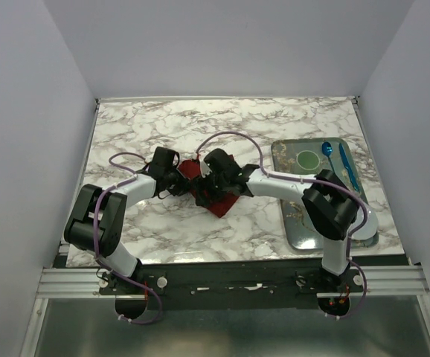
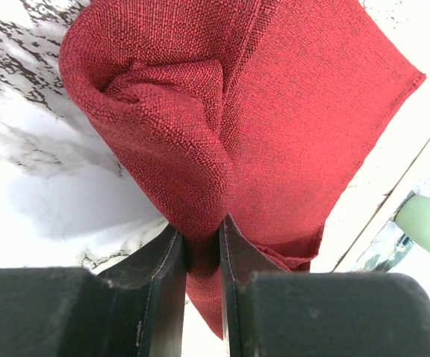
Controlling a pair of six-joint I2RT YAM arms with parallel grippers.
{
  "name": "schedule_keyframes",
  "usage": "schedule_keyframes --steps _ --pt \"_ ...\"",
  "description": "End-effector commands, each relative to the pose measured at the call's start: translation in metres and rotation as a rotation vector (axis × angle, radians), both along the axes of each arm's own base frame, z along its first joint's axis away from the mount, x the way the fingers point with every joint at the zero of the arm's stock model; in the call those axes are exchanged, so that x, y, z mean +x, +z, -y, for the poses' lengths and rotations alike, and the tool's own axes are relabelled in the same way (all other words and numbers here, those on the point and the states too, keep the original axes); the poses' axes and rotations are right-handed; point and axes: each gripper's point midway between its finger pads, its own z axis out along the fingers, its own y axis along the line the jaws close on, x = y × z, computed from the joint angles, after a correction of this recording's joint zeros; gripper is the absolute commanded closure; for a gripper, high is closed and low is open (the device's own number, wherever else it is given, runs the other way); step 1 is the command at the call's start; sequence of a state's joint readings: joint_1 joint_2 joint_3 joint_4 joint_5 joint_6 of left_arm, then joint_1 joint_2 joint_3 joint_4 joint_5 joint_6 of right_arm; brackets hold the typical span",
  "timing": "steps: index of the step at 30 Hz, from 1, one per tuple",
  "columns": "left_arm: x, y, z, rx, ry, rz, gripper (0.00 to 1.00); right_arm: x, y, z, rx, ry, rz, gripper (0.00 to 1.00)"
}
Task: Fold the napkin, place the utensils inside, and roll it up
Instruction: Roll the napkin with the utensil
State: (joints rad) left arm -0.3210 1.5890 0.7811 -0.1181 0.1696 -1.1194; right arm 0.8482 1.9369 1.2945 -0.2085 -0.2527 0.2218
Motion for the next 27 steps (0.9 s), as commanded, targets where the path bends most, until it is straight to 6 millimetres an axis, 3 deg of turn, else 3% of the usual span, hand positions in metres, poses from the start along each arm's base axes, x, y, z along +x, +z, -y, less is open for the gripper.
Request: schedule_keyframes --steps 1,8,11,16,20,22,23,24,26,27 --pt "-0.011 -0.006 -0.004 0.031 -0.008 -0.058 0.93 0.021 0.014 0.016 -0.250 -0.080 0.322 0.22" --pt "-0.012 -0.005 -0.002 0.011 -0.008 -0.066 0.94 0.017 0.002 -0.004 -0.358 -0.073 0.452 0.21" --pt "-0.013 -0.005 -0.001 0.006 -0.010 -0.068 0.94 0.018 -0.007 -0.008 -0.371 -0.079 0.449 0.26" --pt "-0.015 -0.005 -0.001 0.003 -0.009 -0.070 0.94 0.019 -0.021 -0.009 -0.380 -0.093 0.431 0.49" --pt "-0.016 -0.005 -0.001 -0.002 -0.010 -0.067 0.94 0.017 -0.028 -0.006 -0.382 -0.102 0.413 0.60" --pt "-0.016 -0.004 -0.001 -0.002 -0.008 -0.067 0.93 0.016 -0.028 -0.006 -0.368 -0.106 0.399 0.74" --pt "-0.017 -0.005 -0.002 0.003 -0.007 -0.067 0.92 0.014 -0.032 -0.004 -0.358 -0.100 0.378 0.77" --pt "-0.017 -0.004 -0.003 0.007 -0.004 -0.062 0.82 0.014 -0.032 -0.004 -0.345 -0.101 0.363 0.81" --pt "-0.017 -0.003 -0.009 0.022 0.004 -0.054 0.71 0.014 -0.034 0.002 -0.316 -0.110 0.319 0.88" --pt "-0.017 -0.002 -0.010 0.030 -0.003 -0.042 0.57 0.010 -0.033 -0.003 -0.272 -0.091 0.286 0.90"
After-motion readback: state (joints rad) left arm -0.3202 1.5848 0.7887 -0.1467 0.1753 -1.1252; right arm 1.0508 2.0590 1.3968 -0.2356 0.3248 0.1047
